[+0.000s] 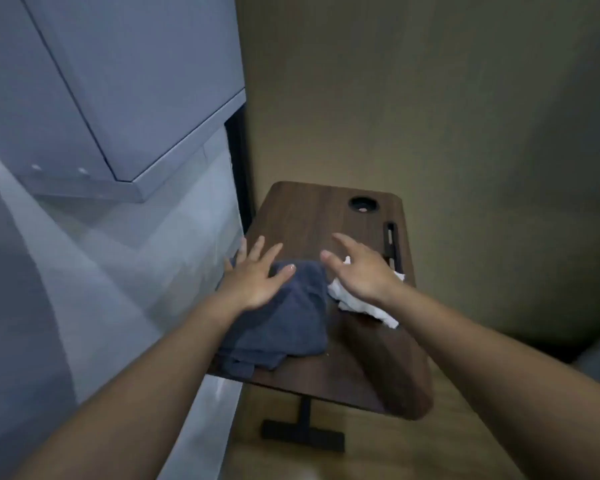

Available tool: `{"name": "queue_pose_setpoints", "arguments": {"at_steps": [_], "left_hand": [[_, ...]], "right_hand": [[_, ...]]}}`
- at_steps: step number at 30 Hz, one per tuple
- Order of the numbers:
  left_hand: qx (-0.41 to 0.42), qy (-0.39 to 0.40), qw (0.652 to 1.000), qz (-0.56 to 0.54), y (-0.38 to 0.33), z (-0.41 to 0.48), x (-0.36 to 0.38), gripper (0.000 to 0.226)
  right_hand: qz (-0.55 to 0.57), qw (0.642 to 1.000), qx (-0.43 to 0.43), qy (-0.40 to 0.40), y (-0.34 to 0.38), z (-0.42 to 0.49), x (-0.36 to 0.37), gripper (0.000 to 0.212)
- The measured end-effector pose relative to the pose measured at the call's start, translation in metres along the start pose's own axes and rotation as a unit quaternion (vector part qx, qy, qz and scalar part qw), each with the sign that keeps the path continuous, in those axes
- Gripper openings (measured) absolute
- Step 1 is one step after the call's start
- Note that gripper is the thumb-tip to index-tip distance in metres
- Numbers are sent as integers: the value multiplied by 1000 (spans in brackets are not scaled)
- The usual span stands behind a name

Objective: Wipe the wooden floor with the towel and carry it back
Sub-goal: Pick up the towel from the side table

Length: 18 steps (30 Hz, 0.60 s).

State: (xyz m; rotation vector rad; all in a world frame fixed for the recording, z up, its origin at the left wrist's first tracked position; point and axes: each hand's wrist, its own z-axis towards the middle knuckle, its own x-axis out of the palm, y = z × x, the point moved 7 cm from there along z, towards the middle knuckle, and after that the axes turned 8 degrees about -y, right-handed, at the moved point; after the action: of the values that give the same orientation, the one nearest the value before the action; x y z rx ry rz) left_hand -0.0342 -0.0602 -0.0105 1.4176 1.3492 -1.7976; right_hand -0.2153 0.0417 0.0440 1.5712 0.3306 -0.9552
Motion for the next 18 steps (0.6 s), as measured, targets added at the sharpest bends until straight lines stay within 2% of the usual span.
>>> {"name": "queue_pose_setpoints", "arguments": {"at_steps": [2,4,7,9,11,14,16,18], "left_hand": [[14,38,994,102,18,-11,16,76],[18,49,988,148,35,-22,34,79],[-16,12,993,114,42,-22,33,86],[-102,-49,993,46,50,-24,21,95],[-161,-111,980,28,55,-30,14,100],[-166,-161,973,12,52,-33,11,91],[-177,-157,969,-68,52,-28,9,81],[-174,-131,969,-114,48,-21,4,71]], "right_hand": [[-100,994,-12,37,0,-2,40,73],[-144,987,15,75,-7,-14,75,73],[-135,988,66,34,-8,-19,96,78],[-84,988,127,-15,-11,-19,98,87],[-30,983,176,-38,-13,-17,105,93],[26,975,219,-29,-11,-12,113,80],[45,971,235,-14,-8,-11,115,68],[62,977,205,-17,1,-12,113,54]]}}
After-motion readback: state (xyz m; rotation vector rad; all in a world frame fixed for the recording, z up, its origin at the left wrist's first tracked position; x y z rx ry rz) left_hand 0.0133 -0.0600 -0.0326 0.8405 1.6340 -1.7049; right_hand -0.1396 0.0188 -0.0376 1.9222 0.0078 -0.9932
